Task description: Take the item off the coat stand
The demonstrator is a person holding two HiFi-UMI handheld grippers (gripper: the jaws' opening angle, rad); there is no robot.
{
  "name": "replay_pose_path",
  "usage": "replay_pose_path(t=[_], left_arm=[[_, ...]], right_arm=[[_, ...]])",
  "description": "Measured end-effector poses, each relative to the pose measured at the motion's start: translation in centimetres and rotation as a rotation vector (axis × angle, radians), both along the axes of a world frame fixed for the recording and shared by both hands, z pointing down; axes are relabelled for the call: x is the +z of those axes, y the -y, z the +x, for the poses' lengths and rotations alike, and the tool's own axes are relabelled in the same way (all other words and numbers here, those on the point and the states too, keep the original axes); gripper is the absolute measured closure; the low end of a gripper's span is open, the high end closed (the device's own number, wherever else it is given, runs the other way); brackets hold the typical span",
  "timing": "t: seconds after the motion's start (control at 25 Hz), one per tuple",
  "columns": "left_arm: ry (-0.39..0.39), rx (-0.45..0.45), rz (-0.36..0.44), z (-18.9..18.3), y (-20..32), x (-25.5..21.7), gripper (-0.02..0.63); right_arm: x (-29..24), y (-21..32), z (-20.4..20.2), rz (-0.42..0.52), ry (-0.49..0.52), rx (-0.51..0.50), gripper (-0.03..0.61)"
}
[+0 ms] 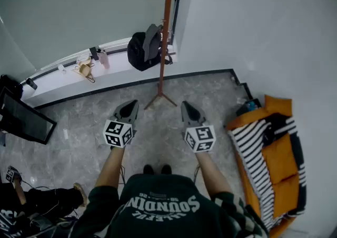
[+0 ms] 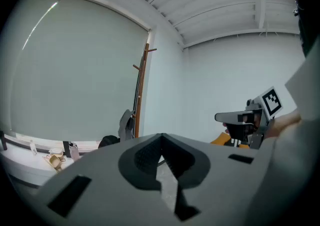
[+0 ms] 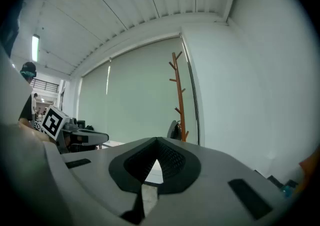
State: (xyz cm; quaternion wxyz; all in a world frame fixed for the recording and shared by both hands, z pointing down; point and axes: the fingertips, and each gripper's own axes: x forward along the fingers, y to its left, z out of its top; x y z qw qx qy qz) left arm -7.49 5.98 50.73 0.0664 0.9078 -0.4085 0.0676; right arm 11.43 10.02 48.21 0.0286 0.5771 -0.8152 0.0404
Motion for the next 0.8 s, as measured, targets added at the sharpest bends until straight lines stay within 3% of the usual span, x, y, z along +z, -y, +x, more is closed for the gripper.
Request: replay_pose_path(t=[0.8], left_arm=[[-0.002,-0.015,-0.025,-0.5,1.1,0.5,0.614]], right_arm=[[0.9,1.6,-1.3,-0.024,0.033,-0.035,0.578]])
